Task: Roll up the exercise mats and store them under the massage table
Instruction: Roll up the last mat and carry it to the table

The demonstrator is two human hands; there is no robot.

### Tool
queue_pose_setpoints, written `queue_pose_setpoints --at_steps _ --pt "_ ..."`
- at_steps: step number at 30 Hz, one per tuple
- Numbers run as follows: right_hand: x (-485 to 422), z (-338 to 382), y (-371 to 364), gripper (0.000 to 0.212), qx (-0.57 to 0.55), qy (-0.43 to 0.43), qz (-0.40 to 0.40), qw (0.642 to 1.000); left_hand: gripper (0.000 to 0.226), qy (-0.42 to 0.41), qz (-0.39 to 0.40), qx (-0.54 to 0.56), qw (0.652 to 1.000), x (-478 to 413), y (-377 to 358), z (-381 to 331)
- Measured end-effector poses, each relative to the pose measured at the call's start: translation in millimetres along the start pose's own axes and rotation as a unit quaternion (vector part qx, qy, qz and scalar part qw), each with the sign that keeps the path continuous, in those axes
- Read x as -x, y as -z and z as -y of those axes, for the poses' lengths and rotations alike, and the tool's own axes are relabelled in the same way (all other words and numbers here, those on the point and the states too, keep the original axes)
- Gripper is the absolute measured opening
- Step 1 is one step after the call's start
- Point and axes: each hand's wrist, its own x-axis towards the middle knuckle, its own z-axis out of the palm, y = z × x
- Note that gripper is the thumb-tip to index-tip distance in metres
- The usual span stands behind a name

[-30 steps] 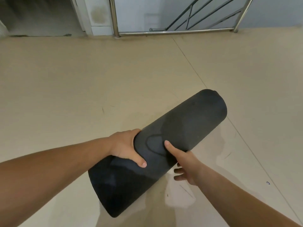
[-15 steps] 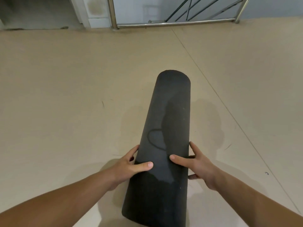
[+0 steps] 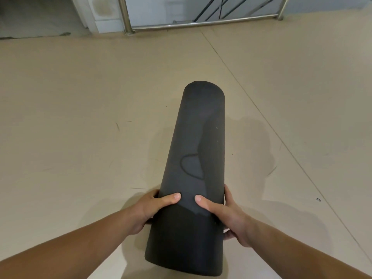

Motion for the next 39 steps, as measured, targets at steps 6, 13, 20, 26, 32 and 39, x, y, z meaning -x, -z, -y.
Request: queue_pose_setpoints --at_steps 6,13,20,26,32,39 --pt "13 13 9 0.102 -0.011 0.018 -0.017 1.000 0.090 0.006 0.044 -0.033 0.998 12 -17 -17" --pt "16 90 -36 0.094 0.047 0.008 0.040 0.998 0.082 -0.003 -0.017 0.003 1.000 45 51 -63" --pt "9 244 -126 0.115 0.176 0.042 0.074 0.981 0.074 0.002 -0.052 0.152 0.987 81 170 -118" --pt "8 363 -260 0.108 0.242 0.081 0.092 0.962 0.080 -0.024 -0.094 0.272 0.957 115 310 -136" --pt "0 437 -354 0.098 0.279 0.111 0.119 0.946 0.080 -0.051 -0.138 0.371 0.917 138 390 -145" --pt "-25 514 -418 0.078 0.391 0.117 0.202 0.890 0.072 -0.045 -0.187 0.476 0.858 149 431 -166"
